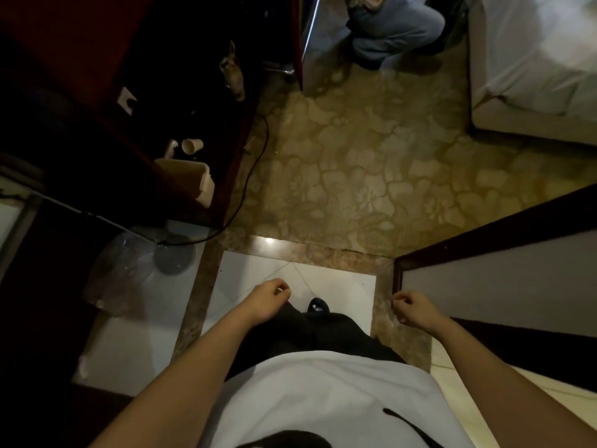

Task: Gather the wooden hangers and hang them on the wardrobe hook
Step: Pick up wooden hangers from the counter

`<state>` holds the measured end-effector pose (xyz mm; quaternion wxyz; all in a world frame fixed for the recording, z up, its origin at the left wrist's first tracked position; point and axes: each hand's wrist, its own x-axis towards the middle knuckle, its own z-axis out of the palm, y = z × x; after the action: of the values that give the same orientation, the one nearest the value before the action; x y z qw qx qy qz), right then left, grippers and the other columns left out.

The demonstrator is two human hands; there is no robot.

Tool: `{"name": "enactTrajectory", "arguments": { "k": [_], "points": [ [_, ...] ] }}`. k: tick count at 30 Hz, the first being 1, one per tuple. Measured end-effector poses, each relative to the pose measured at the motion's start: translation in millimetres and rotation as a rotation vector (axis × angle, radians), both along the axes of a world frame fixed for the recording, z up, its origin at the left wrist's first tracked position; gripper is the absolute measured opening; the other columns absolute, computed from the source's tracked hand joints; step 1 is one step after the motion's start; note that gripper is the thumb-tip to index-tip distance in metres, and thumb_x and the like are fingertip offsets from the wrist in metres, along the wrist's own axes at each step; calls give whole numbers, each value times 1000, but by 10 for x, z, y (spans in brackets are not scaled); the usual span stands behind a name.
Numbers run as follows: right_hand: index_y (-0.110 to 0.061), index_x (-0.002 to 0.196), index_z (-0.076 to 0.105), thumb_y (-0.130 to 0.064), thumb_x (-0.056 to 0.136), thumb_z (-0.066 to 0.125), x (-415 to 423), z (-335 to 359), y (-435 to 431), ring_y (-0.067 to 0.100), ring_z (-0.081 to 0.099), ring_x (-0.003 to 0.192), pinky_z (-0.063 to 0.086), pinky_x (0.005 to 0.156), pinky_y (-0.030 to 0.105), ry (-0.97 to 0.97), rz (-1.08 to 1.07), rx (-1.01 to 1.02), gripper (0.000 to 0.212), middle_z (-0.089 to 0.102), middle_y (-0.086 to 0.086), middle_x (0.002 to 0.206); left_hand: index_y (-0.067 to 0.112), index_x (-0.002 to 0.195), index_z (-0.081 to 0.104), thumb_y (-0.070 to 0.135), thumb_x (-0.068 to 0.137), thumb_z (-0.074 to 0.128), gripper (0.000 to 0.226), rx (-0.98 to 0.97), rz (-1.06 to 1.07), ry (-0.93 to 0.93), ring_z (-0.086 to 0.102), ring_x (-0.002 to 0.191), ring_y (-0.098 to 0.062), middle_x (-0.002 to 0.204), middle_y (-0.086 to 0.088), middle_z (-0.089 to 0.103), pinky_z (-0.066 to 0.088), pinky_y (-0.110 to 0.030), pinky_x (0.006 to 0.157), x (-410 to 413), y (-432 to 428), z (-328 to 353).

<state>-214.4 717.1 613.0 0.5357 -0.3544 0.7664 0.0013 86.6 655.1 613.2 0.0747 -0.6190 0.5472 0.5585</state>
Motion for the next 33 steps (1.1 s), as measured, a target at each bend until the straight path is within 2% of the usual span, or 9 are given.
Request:
{"name": "enactTrajectory", "arguments": {
  "k": [2, 7, 12, 14, 17, 22, 25, 29, 33],
  "points": [
    [-4, 106, 59, -10, 96, 43, -45, 10, -248, 19, 56, 80, 48, 75, 32, -8, -1, -1, 20, 59, 10, 89, 10, 118, 56, 25, 96, 44, 29, 4, 21, -1, 57, 106, -27, 114, -12, 60, 45, -36, 93, -49, -234, 9],
    [8, 109, 60, -7, 95, 43, -1, -43, -1108, 16, 55, 76, 44, 60, 18, -17, 114, -13, 27, 60, 16, 92, 13, 99, 54, 21, 96, 44, 13, 43, 124, -40, 58, 96, -27, 98, -12, 59, 47, -40, 90, 191, -729, -112],
    [16, 109, 58, -7, 95, 43, 247, -82, -2219, 25, 53, 75, 43, 70, 33, -71, 266, -29, 31, 57, 17, 81, 9, 101, 58, 20, 95, 47, 17, 72, 279, -114, 59, 95, -28, 99, -12, 59, 47, -38, 91, 579, -1251, -288],
    [9, 110, 61, -8, 95, 43, 391, -58, -2676, 25, 53, 74, 45, 71, 35, -98, 360, -51, 29, 59, 16, 80, 12, 91, 56, 17, 94, 48, 10, 84, 349, -122, 56, 89, -26, 94, -13, 58, 47, -41, 92, 698, -1488, -325],
    [0, 117, 60, -10, 95, 43, 587, 15, -3342, 23, 57, 81, 48, 82, 38, -116, 462, -105, 29, 61, 12, 88, 18, 75, 53, 15, 94, 48, 20, 103, 421, -140, 55, 87, -27, 87, -14, 57, 47, -46, 91, 806, -1845, -407],
    [-1, 118, 57, -13, 97, 41, 727, 108, -4193, 22, 58, 87, 47, 81, 34, -120, 491, -136, 29, 64, 22, 108, 6, 100, 57, 18, 95, 46, 17, 61, 418, -91, 57, 93, -27, 95, -13, 59, 45, -36, 87, 606, -2678, -260],
    [-2, 115, 60, -13, 97, 42, 634, 50, -4607, 23, 59, 86, 48, 80, 35, -108, 562, -135, 28, 65, 19, 100, 7, 108, 56, 18, 96, 44, 20, 2, 429, -30, 56, 96, -21, 107, -14, 61, 45, -33, 87, 382, -3166, -165],
    [-6, 105, 64, -10, 96, 45, 344, -42, -5238, 16, 55, 79, 41, 69, 26, -82, 647, -138, 21, 60, 10, 94, 8, 119, 54, 24, 96, 45, 29, 43, 390, -42, 56, 101, -22, 119, -14, 60, 43, -31, 83, 44, -3668, -130],
    [-15, 90, 66, -12, 96, 45, 49, -96, -6017, 21, 56, 81, 47, 81, 37, -67, 754, -98, 22, 61, 12, 92, 8, 123, 52, 26, 96, 45, 33, 36, 482, -59, 53, 116, -28, 125, -15, 57, 43, -34, 94, -294, -4247, -61]
  ]
}}
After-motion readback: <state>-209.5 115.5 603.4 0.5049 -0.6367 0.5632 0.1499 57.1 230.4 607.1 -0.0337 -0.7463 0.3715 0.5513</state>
